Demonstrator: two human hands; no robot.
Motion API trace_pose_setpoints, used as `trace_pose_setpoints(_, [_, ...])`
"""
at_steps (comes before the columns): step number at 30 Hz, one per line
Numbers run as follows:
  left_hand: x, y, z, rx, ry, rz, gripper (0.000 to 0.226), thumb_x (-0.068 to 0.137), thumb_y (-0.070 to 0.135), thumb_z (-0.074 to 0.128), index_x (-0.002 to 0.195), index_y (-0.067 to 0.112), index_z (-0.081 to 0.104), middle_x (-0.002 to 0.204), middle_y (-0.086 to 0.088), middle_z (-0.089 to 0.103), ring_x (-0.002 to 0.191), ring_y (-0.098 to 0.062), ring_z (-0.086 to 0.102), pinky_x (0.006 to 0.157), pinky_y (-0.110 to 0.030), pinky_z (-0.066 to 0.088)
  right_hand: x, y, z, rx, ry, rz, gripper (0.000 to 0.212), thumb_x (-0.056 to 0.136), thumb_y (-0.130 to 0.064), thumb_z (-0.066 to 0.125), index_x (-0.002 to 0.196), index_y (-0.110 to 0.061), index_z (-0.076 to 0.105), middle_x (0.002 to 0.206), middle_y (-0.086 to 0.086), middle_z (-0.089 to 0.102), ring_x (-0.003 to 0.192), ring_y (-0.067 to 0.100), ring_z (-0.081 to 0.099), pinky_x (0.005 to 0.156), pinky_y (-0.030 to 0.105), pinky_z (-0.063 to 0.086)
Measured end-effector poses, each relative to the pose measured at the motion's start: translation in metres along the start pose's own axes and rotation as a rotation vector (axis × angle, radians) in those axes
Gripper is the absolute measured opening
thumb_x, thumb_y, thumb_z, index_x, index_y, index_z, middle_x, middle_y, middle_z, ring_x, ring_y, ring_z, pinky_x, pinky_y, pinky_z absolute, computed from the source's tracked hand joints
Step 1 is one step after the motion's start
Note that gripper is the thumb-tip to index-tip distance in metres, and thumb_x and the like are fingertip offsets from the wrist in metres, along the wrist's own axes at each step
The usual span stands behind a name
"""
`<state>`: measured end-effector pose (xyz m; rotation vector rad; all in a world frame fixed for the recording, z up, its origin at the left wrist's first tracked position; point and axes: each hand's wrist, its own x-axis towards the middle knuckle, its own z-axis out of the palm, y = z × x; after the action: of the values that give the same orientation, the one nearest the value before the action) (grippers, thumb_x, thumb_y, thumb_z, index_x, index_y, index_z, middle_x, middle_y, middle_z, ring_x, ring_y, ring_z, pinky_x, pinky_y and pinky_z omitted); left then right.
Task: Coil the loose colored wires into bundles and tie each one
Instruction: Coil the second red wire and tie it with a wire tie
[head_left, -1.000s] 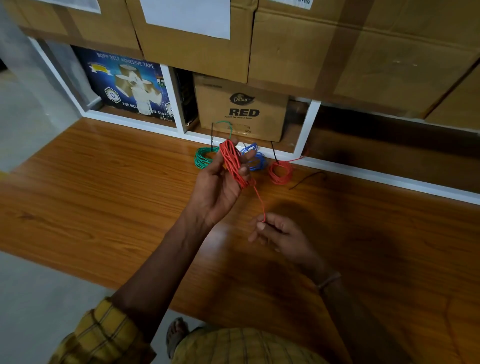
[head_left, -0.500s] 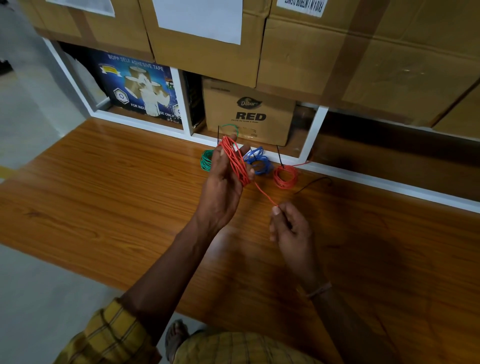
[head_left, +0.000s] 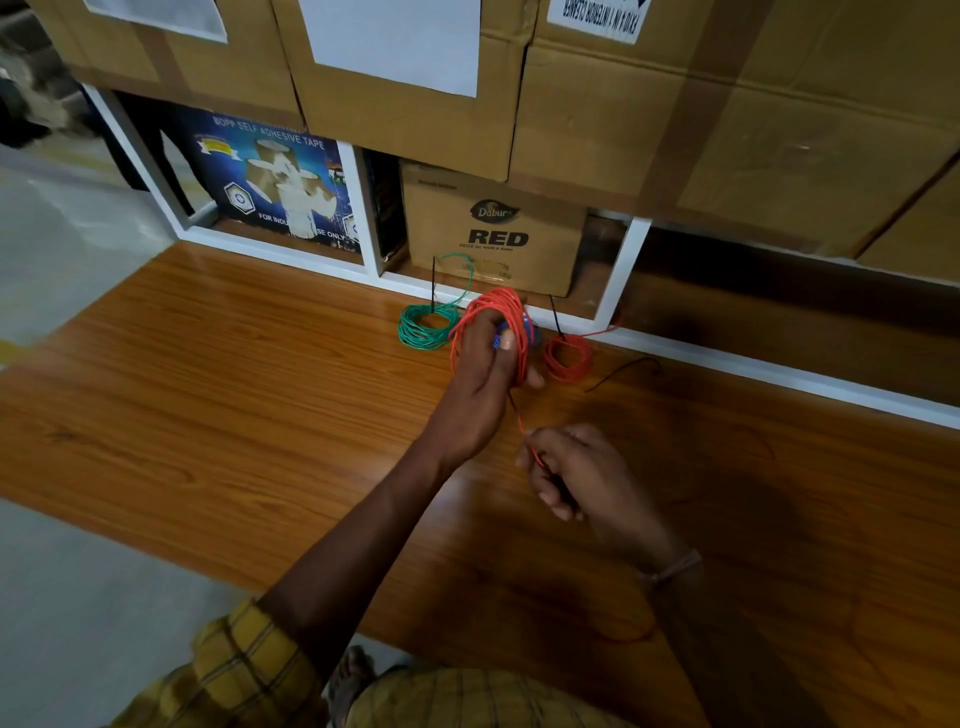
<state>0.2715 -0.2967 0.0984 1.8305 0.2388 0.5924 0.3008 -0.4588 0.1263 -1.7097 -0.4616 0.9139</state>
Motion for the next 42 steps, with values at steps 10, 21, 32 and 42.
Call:
trace_pose_setpoints(10, [-0.011,-0.021,-0.018,0.340,-0.418,-0.019,0.033,0.114,0.041,0.035,0.139,0.023,0.047,0.123,-0.005,0.054,0.083,-0.015,0.068,0.086,-0.037,0.051,-0.018,-0.037,-0.052,-0.490,-0.194,-0.121,0.026,0.105,-0.020,0.054,0.090,-0.009,0.072,0.046,-0.007,0.048,0.038,0.001,0.042,0.041,0.012,0.032])
trace_pose_setpoints(21, [-0.047,0.012,-0.022,-0.529,-0.832,-0.324,0.042,0.115,0.020,0.029,0.155,0.008,0.038,0.146,-0.030,0.052,0.072,-0.028,0.062,0.072,-0.036,0.052,0.030,-0.023,-0.095,-0.326,0.127,-0.312,0.020,0.095,-0.025,0.070,0.099,-0.006,0.071,0.063,-0.013,0.063,0.055,-0.003,0.053,0.051,0.011,0.041])
trace_pose_setpoints(32, [-0.027,0.017,-0.028,-1.191,-0.478,-0.447,0.047,0.113,0.032,0.029,0.153,0.014,0.045,0.157,-0.035,0.040,0.078,-0.017,0.070,0.081,-0.030,0.060,0.028,0.066,-0.024,-0.162,-0.168,-0.061,0.029,0.109,-0.024,0.046,0.106,-0.008,0.070,0.067,0.002,0.065,0.038,0.010,0.045,0.038,0.019,0.034])
trace_pose_setpoints(42, [-0.023,-0.008,0.002,-0.616,-0.109,-0.404,0.029,0.115,0.031,0.030,0.137,0.015,0.041,0.111,-0.008,0.073,0.092,-0.031,0.077,0.081,-0.032,0.060,-0.006,0.023,-0.011,-0.509,-0.453,-0.040,0.025,0.104,-0.010,0.052,0.128,-0.010,0.056,0.062,0.001,0.070,0.061,0.005,0.068,0.072,0.027,0.050])
